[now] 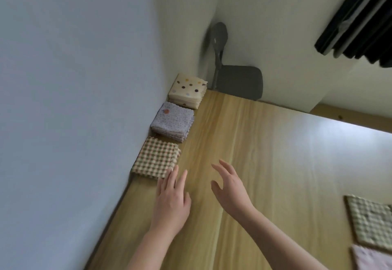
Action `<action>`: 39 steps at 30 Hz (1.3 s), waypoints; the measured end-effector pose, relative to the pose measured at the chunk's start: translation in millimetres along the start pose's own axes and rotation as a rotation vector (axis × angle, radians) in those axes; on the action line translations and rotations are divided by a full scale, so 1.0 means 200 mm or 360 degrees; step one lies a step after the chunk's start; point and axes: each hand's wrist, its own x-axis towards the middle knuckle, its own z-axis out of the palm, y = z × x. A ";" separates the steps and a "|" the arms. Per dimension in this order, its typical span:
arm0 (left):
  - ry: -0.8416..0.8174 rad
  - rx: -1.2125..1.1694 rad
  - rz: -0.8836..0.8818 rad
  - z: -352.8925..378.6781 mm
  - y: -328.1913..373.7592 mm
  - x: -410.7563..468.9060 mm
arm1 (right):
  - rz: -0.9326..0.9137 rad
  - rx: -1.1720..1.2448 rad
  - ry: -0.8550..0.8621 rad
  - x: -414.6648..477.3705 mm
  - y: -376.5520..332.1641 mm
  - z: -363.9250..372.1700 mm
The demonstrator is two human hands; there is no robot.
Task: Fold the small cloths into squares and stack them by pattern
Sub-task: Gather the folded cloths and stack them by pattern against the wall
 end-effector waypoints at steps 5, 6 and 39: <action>-0.0138 -0.0099 0.0176 0.07 0.49 -0.15 | 0.0144 -0.0031 0.0151 -0.38 0.31 -0.30; -0.0168 -0.0096 0.0204 0.10 0.57 -0.18 | 0.0171 -0.0029 0.0169 -0.45 0.37 -0.35; -0.0550 -0.0031 -0.0986 1.23 2.44 -0.15 | 0.1556 0.0109 0.0424 -1.03 2.36 -1.48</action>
